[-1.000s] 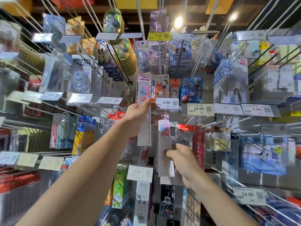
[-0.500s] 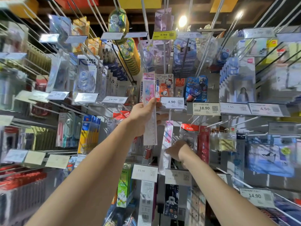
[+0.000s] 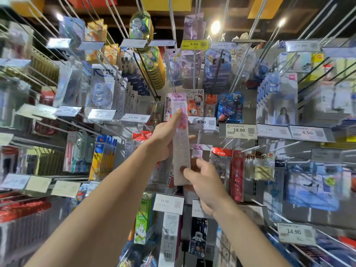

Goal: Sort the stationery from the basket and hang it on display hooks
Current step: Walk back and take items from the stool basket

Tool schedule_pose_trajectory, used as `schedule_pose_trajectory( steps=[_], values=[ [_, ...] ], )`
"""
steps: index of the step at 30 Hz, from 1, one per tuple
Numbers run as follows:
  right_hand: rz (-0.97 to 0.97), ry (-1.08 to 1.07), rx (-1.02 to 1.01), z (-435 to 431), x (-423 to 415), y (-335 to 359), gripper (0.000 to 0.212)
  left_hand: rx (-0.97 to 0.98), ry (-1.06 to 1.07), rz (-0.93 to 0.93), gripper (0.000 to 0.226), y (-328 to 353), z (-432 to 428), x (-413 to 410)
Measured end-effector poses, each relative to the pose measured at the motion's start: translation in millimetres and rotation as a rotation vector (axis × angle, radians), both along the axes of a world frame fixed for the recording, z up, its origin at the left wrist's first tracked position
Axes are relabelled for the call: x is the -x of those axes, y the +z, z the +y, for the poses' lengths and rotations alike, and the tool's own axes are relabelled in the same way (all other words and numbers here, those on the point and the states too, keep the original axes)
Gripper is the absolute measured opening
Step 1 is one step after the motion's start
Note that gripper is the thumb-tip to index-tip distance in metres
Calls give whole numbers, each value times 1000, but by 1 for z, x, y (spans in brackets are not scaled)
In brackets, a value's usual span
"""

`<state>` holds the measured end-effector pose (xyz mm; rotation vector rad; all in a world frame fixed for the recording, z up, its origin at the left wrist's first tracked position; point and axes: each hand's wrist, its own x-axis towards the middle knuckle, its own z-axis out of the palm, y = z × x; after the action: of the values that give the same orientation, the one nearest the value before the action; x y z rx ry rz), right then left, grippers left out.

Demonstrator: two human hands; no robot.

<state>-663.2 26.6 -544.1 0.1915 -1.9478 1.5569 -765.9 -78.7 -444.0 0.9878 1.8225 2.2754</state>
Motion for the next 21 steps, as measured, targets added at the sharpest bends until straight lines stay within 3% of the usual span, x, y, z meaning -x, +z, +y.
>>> schedule_pose_trajectory(
  steps=[5,9,14,21],
  values=[
    [-130,-6,21,22,-28,-66,8,-82,-108,-19,67,-1,2,-5],
    [-210,-20,44,36,-40,-84,20,-78,-102,-53,58,1,3,-9],
    [-210,-40,3,46,-46,-84,9,-80,-135,-55,62,-1,-1,-17],
    [-164,-70,-12,57,-42,-72,15,-93,-144,-54,62,-2,-3,-20]
  ],
)
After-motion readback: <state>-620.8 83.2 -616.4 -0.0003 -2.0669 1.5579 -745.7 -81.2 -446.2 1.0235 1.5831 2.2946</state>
